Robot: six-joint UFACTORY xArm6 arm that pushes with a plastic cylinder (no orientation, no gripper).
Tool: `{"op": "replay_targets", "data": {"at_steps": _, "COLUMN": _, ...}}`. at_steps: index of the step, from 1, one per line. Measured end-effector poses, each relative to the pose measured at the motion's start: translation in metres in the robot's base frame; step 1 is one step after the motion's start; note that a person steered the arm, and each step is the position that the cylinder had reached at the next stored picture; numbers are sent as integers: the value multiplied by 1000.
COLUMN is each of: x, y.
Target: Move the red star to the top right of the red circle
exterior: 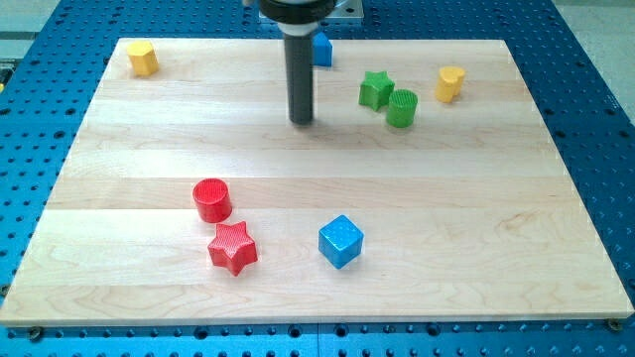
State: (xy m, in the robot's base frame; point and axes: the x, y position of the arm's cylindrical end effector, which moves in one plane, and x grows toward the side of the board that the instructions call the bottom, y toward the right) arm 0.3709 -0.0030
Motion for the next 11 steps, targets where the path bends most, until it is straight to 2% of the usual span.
{"op": "replay_targets", "data": {"at_steps": 1, "x": 84, "y": -8}}
{"op": "replay_targets", "data": {"at_steps": 2, "x": 151, "y": -48}}
{"op": "replay_targets", "data": {"at_steps": 3, "x": 211, "y": -51}}
{"op": "replay_targets", "data": {"at_steps": 4, "x": 246, "y": -69}}
{"op": "replay_targets", "data": {"at_steps": 5, "x": 248, "y": -83}}
{"op": "replay_targets", "data": {"at_steps": 6, "x": 241, "y": -112}}
{"op": "replay_targets", "data": {"at_steps": 7, "x": 212, "y": -113}}
{"op": "replay_targets", "data": {"at_steps": 8, "x": 183, "y": -49}}
{"op": "replay_targets", "data": {"at_steps": 10, "x": 44, "y": -28}}
{"op": "replay_targets", "data": {"at_steps": 11, "x": 4, "y": -11}}
